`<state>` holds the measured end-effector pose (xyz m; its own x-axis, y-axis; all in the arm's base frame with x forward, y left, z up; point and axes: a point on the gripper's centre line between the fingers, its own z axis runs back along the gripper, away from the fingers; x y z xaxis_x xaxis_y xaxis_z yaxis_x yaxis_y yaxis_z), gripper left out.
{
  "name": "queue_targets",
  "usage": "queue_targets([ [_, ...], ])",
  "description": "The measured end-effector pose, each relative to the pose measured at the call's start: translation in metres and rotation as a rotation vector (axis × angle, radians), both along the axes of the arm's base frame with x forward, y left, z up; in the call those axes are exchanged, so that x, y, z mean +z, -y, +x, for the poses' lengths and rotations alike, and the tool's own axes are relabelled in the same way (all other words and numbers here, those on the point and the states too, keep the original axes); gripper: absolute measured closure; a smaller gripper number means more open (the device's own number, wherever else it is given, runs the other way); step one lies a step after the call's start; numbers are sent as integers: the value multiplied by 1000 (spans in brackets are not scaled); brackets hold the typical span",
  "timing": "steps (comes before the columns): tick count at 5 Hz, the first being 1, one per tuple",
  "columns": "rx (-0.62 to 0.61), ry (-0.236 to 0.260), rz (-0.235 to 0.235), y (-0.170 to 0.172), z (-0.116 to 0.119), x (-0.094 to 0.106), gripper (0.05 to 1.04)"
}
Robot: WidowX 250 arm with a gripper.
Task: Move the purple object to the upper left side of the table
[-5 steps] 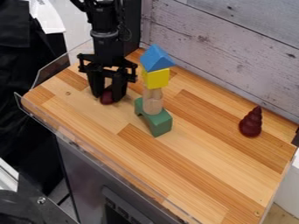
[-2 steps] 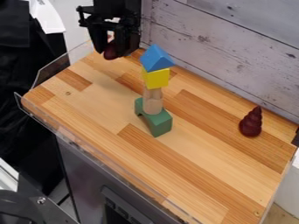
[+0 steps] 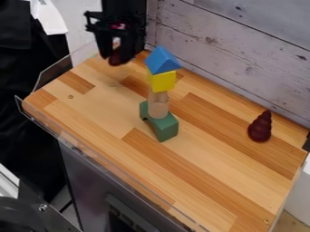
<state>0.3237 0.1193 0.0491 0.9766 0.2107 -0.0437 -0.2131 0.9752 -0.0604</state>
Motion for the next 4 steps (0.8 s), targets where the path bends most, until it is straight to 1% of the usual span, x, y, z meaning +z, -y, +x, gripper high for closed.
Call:
queue_targets([
  [1,-18,-19,-3,6,6,-6,540],
  [3,-48,-11,-3,14,14,-6,540],
  [4,-42,-20,7,12,14,-12,540],
])
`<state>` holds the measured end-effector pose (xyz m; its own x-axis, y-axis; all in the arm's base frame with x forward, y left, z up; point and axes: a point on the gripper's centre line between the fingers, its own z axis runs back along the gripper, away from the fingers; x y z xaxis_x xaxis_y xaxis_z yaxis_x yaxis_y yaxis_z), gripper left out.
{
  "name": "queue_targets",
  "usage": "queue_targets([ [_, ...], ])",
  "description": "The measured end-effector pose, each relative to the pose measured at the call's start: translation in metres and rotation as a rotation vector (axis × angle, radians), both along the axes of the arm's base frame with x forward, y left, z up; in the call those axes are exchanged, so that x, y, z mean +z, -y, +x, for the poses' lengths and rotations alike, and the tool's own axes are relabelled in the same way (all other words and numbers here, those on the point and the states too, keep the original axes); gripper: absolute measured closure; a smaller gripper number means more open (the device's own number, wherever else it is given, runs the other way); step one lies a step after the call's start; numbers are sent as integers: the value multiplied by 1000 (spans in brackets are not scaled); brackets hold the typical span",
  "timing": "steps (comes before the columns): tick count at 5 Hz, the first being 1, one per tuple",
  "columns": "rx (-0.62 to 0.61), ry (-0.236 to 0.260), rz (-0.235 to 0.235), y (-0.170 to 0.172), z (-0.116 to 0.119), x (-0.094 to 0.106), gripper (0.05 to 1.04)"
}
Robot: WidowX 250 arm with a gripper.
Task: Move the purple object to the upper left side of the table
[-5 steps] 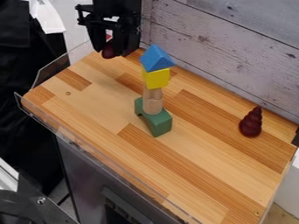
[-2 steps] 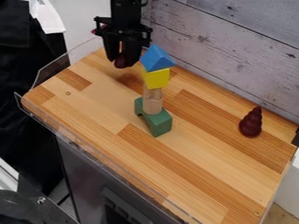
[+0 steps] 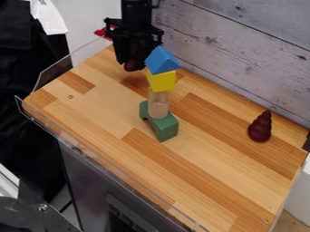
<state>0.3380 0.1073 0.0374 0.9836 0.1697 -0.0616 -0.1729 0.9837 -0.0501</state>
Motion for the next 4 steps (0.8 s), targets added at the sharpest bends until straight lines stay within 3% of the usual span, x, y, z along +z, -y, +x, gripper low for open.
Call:
queue_targets([
  [2,-8,-9,17,-3,0,-12,539],
  [3,-7,-30,3,-1,-2,-24,540],
  [4,-10,-70,-9,8,-19,-30,540],
])
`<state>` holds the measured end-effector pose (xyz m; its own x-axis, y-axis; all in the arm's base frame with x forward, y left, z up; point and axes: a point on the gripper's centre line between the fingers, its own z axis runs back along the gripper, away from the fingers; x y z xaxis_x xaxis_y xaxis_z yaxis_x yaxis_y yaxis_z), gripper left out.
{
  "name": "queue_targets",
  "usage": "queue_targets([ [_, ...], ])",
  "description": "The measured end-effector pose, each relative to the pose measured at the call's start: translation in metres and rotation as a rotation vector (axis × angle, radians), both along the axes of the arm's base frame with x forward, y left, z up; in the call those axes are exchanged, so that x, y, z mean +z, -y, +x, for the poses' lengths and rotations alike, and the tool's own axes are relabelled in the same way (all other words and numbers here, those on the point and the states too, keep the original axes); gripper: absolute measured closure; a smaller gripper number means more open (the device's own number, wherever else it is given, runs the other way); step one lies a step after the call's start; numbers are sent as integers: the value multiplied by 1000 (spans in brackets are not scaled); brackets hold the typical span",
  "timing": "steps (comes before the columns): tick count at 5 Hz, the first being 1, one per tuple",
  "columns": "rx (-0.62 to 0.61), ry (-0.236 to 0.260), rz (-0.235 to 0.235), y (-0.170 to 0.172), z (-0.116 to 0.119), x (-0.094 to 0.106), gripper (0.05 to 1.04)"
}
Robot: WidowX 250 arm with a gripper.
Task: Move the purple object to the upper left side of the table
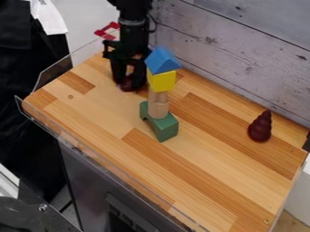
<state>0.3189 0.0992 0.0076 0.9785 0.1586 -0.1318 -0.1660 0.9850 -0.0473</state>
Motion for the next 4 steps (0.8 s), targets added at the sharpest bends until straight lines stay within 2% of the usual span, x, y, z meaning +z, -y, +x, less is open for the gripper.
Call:
queue_targets([
  [1,-3,20,7,-1,15,-1,489],
  [2,-4,14,11,-3,18,-1,202],
  [3,-8,25,8,-4,24,-1,79],
  [4,0,26,-1,-3,19,-1,87],
])
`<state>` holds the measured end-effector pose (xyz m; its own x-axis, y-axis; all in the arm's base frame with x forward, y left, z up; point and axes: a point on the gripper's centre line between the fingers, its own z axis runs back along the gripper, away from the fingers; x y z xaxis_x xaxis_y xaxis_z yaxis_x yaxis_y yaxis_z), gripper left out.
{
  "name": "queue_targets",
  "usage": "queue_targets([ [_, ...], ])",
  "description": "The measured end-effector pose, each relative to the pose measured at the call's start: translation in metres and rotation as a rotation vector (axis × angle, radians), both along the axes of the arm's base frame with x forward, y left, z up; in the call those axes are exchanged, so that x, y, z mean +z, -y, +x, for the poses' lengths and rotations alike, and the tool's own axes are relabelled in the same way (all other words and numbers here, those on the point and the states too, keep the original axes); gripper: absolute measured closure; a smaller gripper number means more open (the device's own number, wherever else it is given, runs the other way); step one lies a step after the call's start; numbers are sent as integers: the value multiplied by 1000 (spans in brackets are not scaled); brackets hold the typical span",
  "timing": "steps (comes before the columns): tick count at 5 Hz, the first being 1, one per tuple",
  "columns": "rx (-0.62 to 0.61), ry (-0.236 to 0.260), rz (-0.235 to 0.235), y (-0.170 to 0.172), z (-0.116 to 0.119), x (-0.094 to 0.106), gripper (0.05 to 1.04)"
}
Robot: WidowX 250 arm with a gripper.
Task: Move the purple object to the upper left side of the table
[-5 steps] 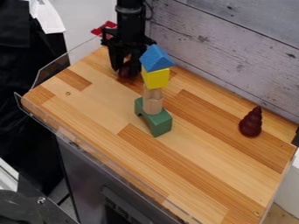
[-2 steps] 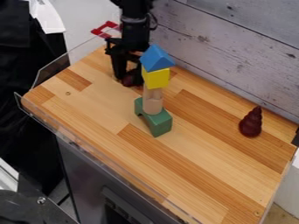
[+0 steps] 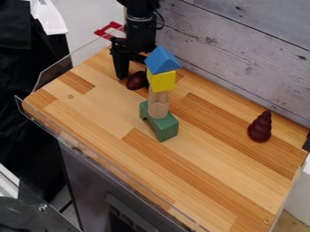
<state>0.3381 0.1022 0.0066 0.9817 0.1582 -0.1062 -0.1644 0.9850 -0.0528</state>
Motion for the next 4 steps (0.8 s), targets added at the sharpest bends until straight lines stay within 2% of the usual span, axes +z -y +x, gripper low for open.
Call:
queue_targets([
  [1,-6,10,-6,11,-35,22,85],
  [2,64,42,15,3,-28,41,85],
  [3,2,74,-46,-14,-33,49,85],
  [4,11,107,-37,-23,-35,52,85],
])
